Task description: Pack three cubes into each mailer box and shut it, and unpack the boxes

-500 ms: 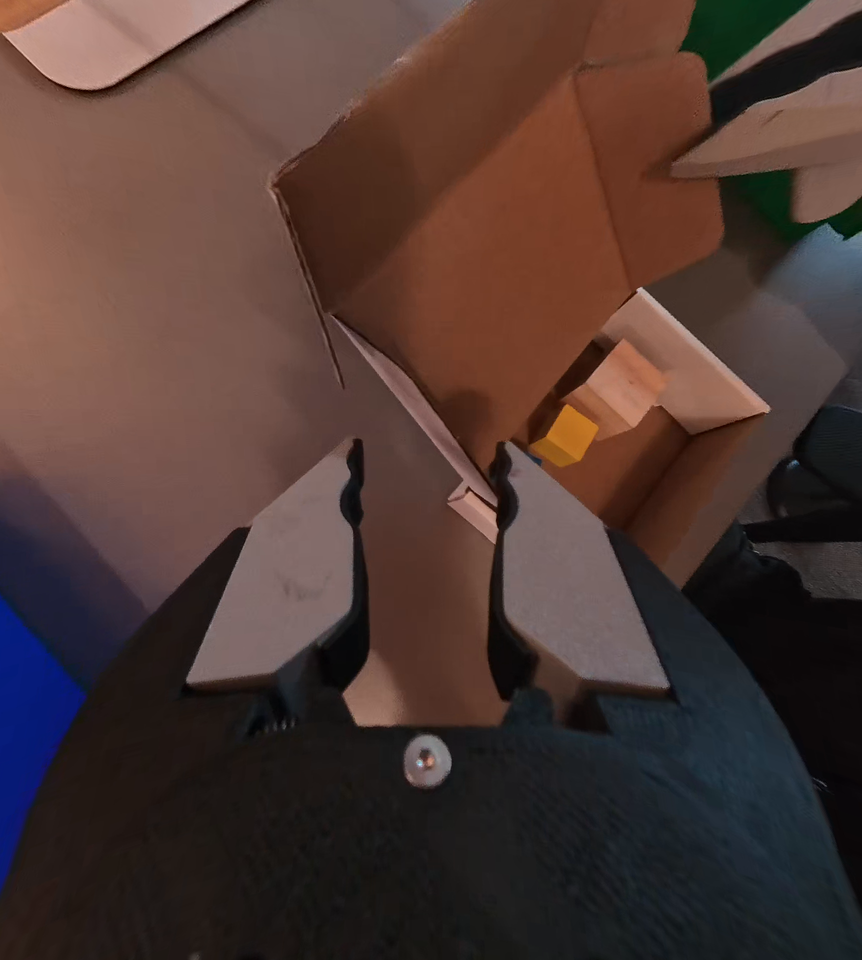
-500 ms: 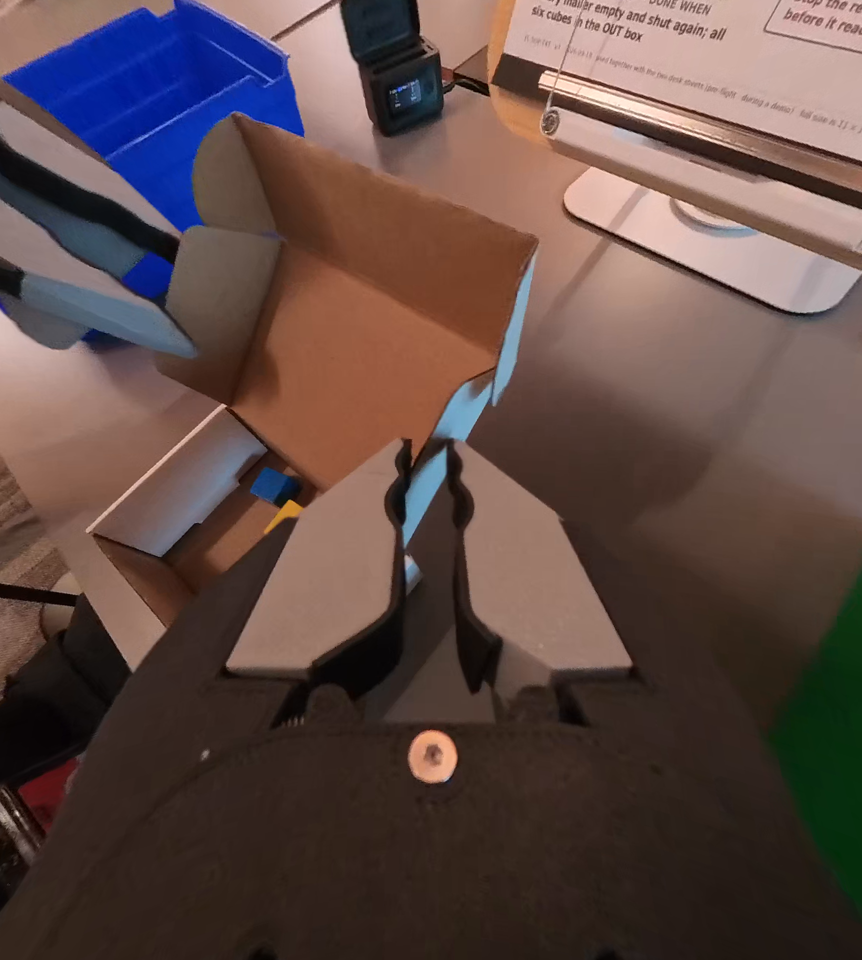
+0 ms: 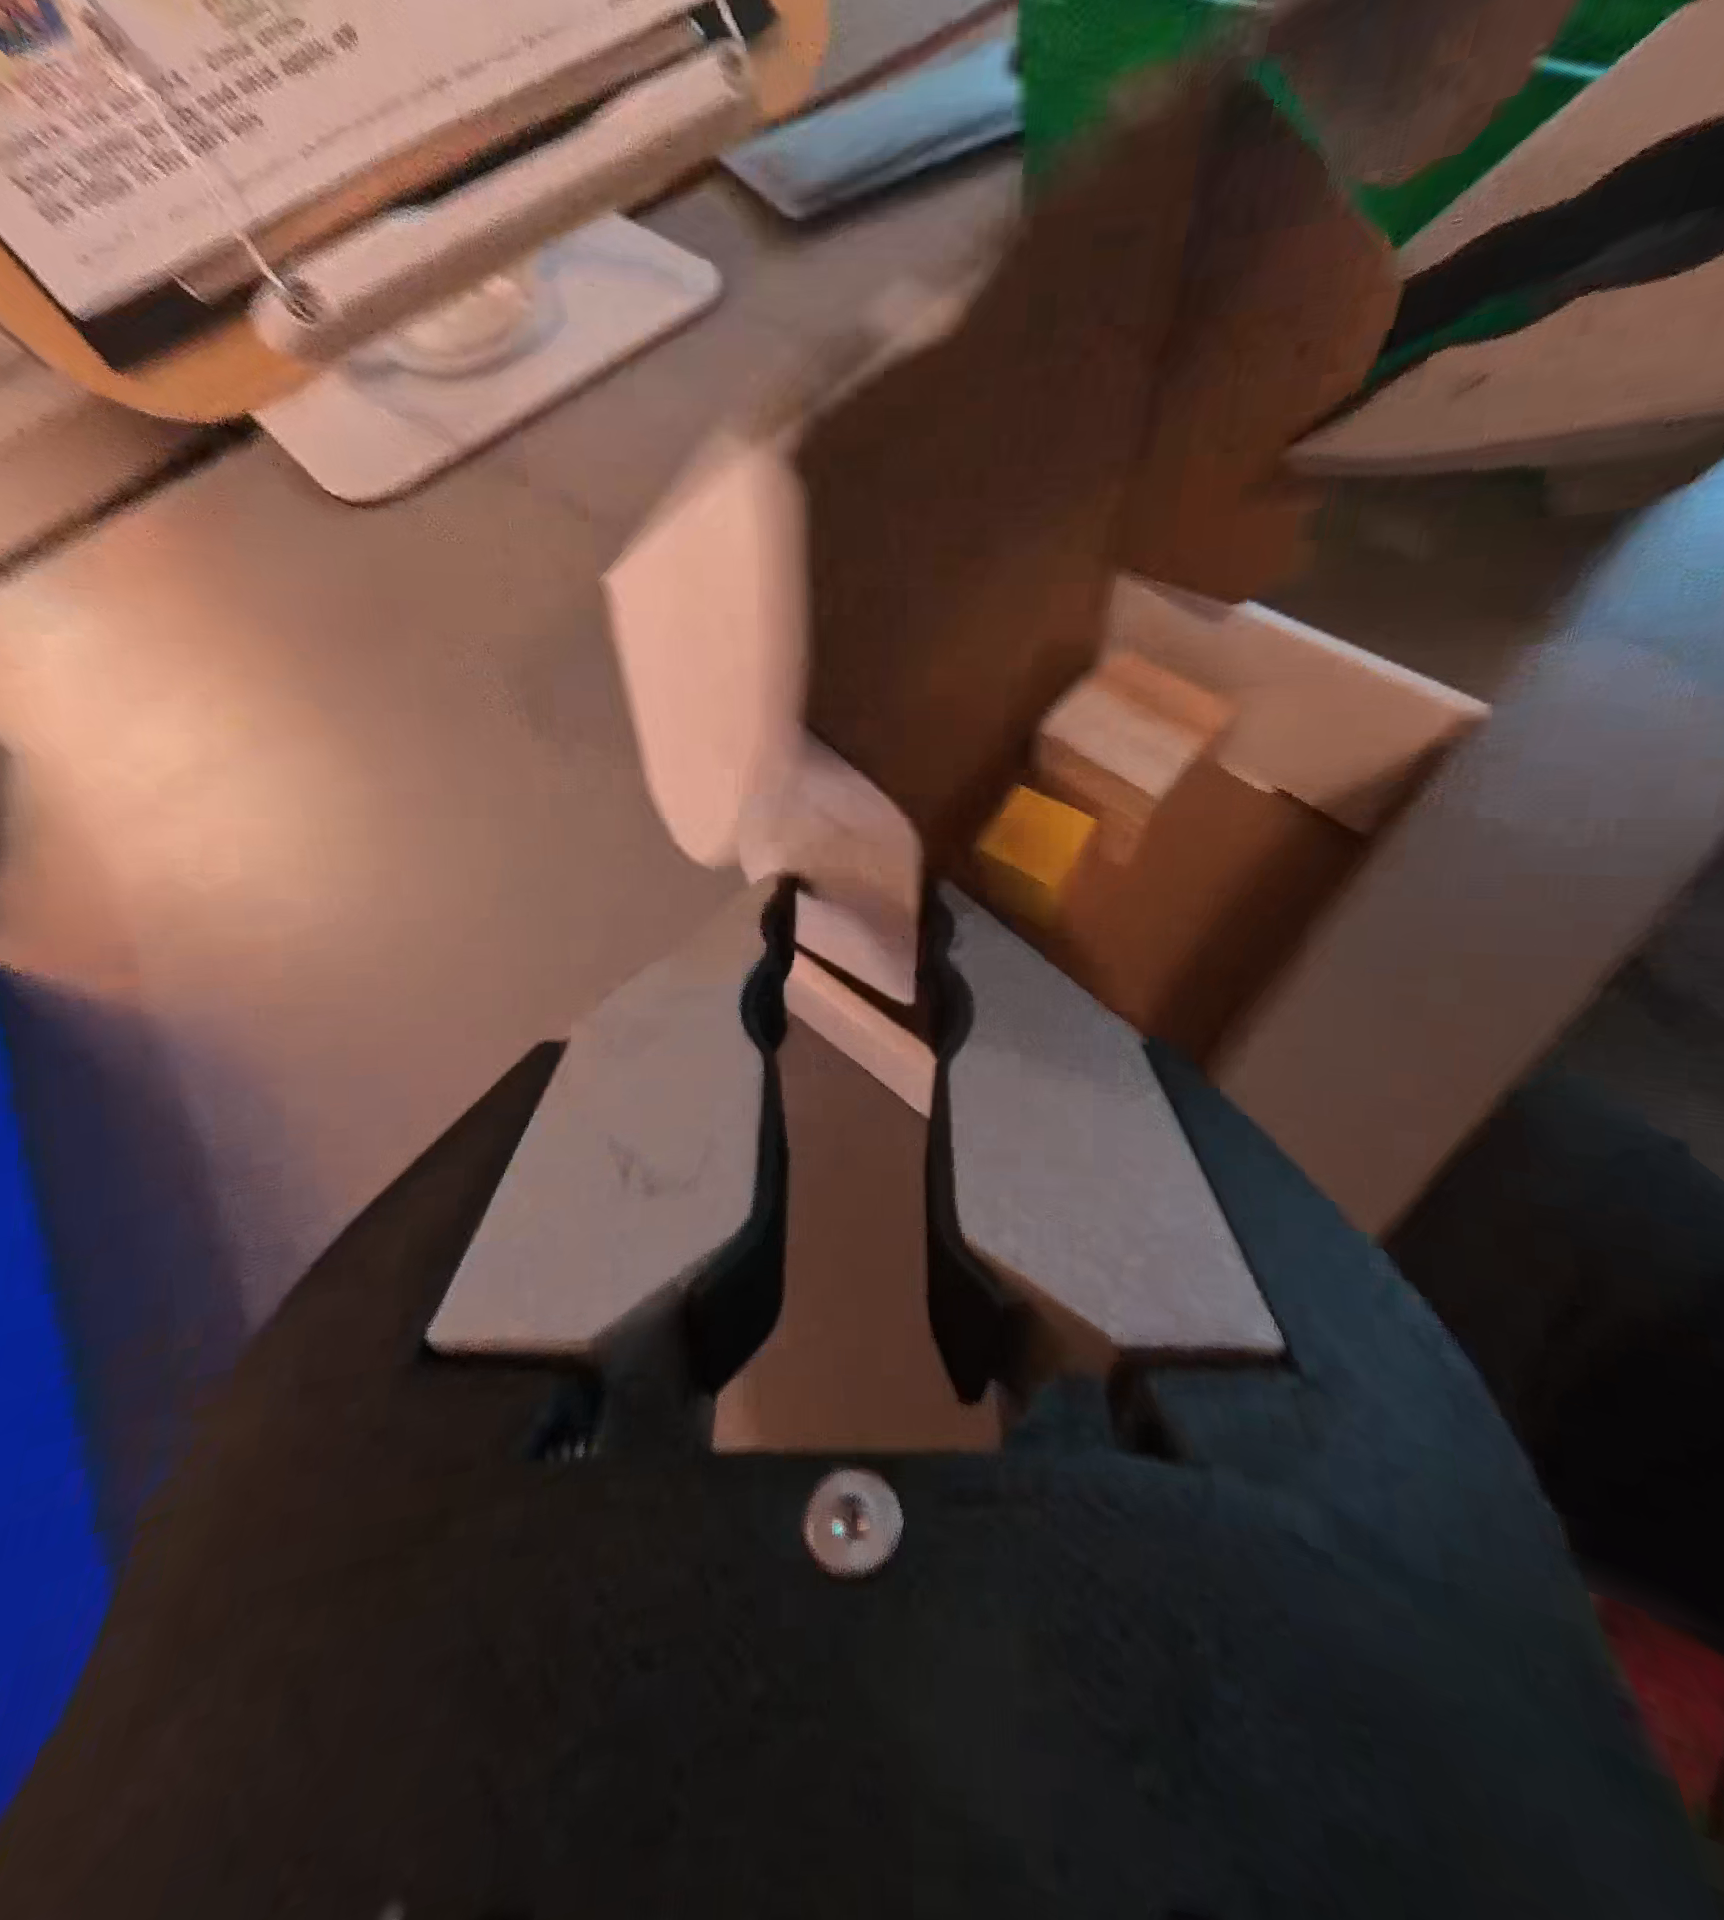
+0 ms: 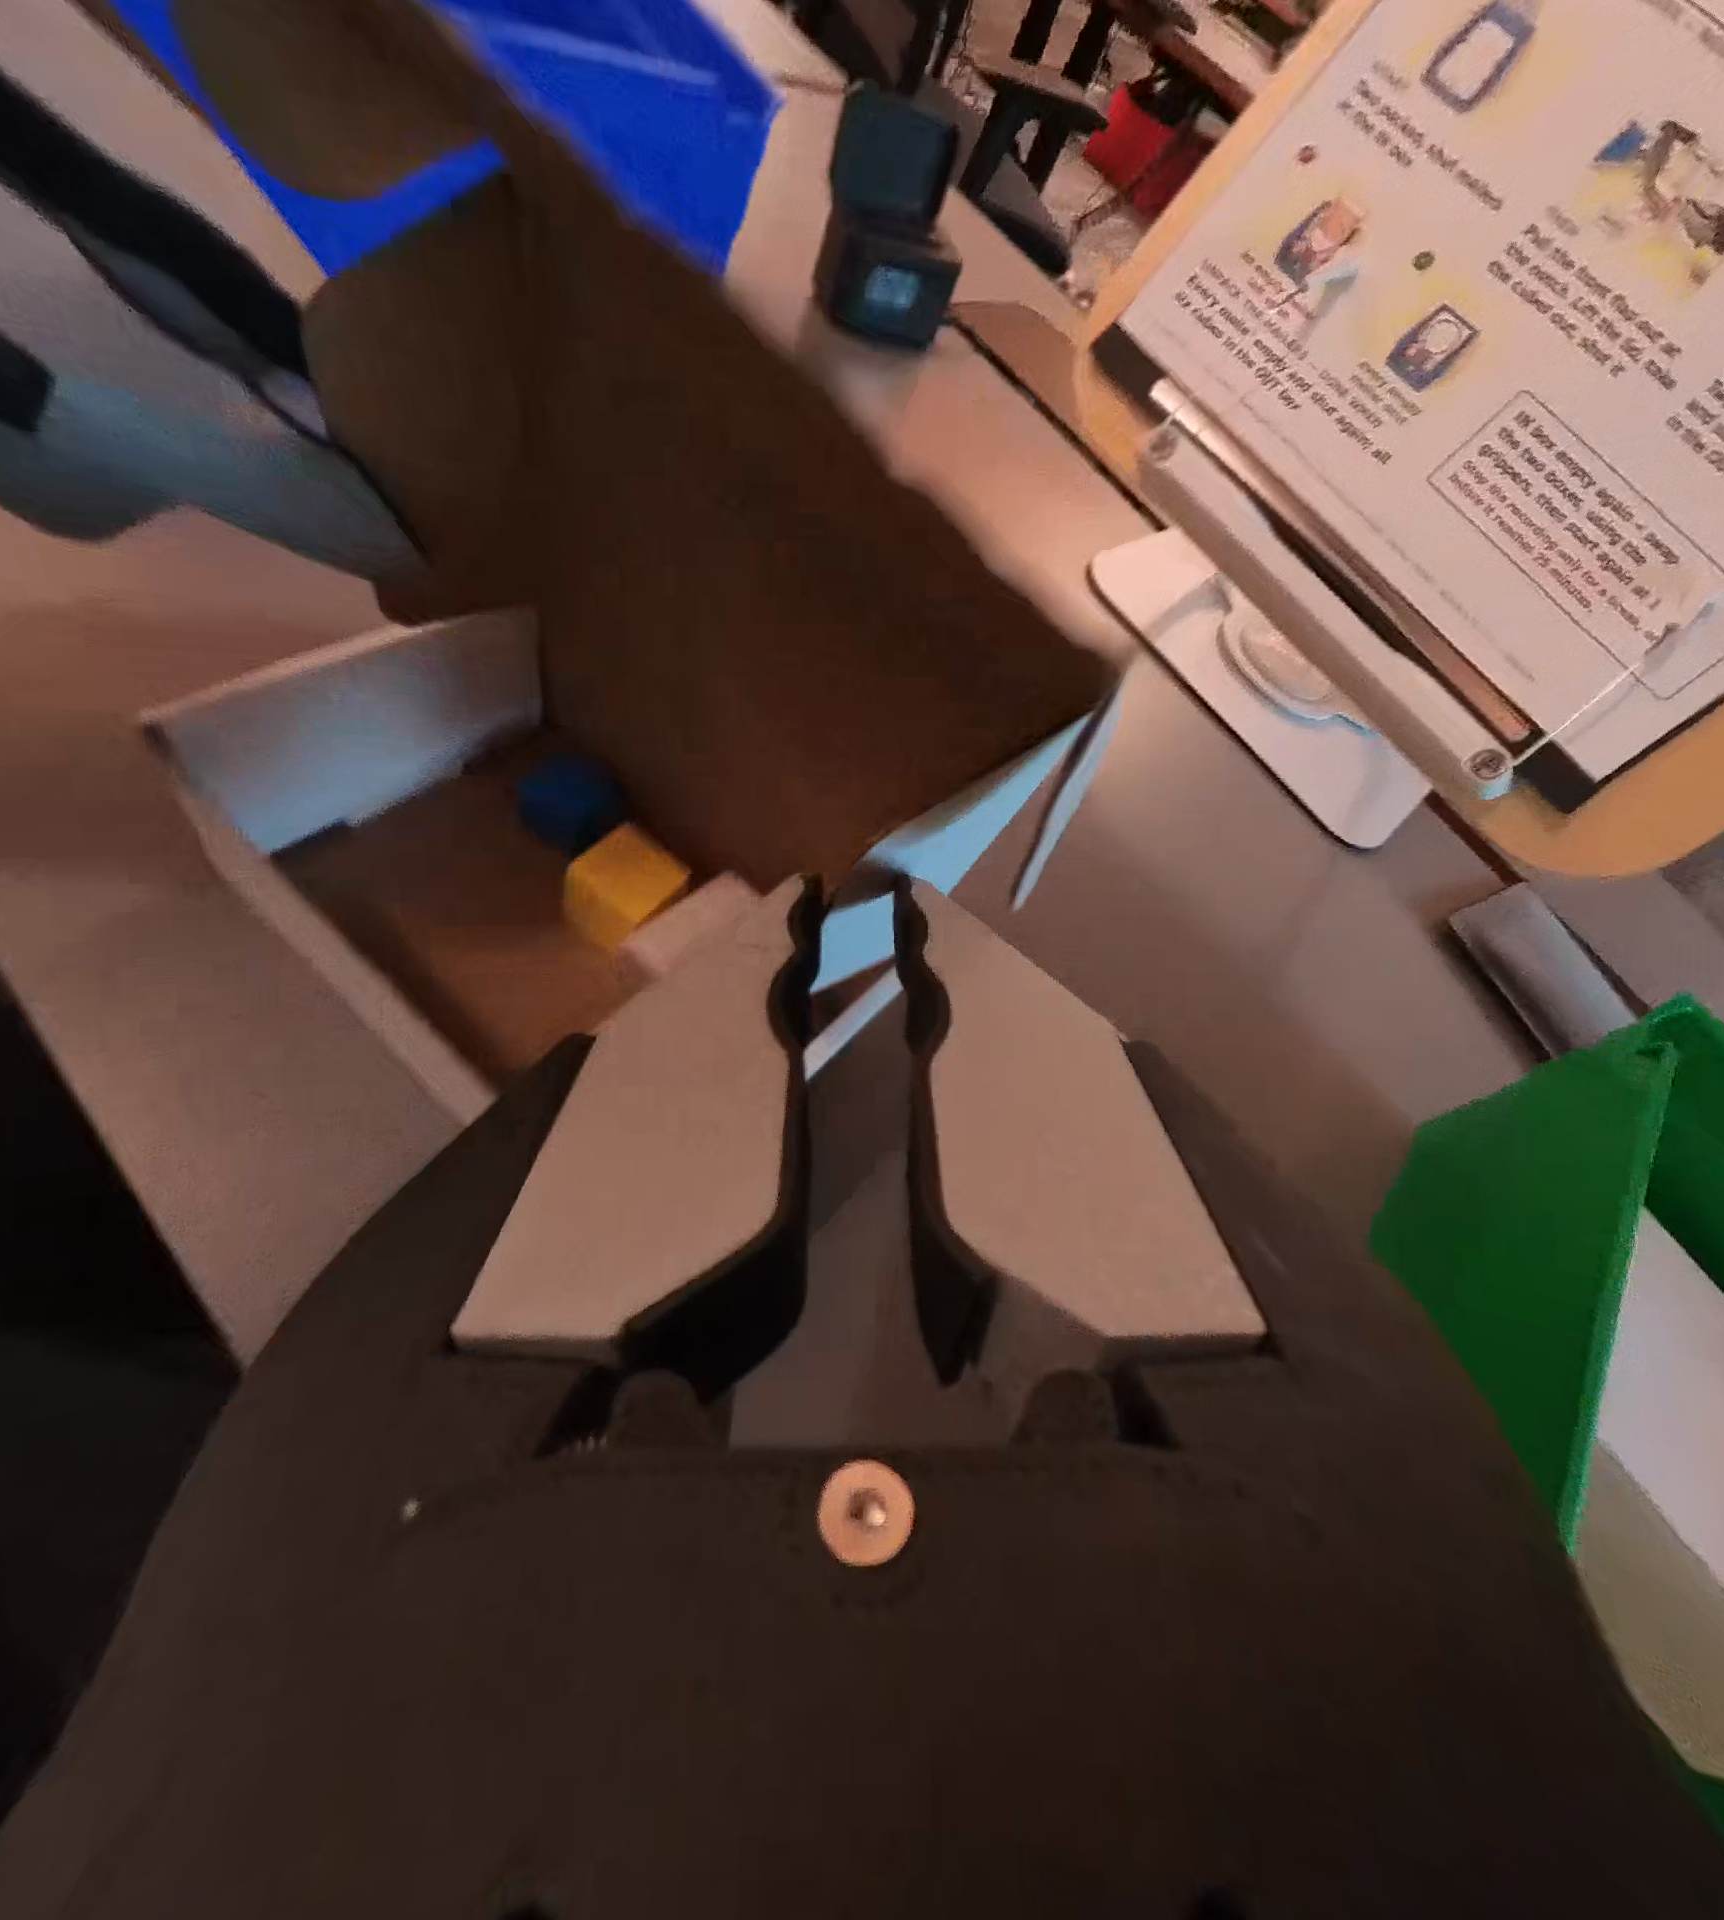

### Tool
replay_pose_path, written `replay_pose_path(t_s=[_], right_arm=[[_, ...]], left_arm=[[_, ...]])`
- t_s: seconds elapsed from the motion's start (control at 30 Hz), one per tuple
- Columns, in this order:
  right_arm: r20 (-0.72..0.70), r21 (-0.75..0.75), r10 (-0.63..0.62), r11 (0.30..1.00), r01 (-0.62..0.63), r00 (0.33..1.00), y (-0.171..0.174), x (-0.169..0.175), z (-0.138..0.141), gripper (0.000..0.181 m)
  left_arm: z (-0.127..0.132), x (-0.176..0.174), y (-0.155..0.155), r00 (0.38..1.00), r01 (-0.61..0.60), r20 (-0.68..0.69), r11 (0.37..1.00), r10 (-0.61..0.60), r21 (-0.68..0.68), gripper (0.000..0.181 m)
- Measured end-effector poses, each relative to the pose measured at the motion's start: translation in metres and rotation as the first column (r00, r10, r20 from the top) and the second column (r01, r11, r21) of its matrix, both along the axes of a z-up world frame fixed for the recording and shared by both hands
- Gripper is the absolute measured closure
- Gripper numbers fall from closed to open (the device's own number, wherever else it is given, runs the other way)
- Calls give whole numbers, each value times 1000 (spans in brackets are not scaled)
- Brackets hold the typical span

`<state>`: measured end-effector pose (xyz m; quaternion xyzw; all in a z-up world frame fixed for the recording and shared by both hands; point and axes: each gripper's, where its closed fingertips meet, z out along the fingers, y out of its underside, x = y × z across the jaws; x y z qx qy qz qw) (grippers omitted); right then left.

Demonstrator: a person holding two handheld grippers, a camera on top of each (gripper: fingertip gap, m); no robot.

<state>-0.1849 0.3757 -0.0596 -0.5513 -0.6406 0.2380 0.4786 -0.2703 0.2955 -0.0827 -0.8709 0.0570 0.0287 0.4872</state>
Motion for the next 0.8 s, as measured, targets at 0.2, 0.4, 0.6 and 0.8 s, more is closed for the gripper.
replay_pose_path(t_s=[0.2,0.4,0.6,0.8], right_arm=[[113,96,73,992,-84,991,-19,25,-34,177],[177,87,224,966,-242,958,-34,55,-25,166],[-34,-22,186,982,-187,982,2,49,61,181],[147,-271,334,919,-287,931,-10,-11,39,181]], left_arm=[[-32,26,-24,984,124,138,991,-117,-47,167],[-13,37,-64,917,307,293,948,-272,-82,146],[44,-8,-61,975,199,108,980,-196,-22,166],[46,18,-18,953,270,149,962,-262,-31,181]])
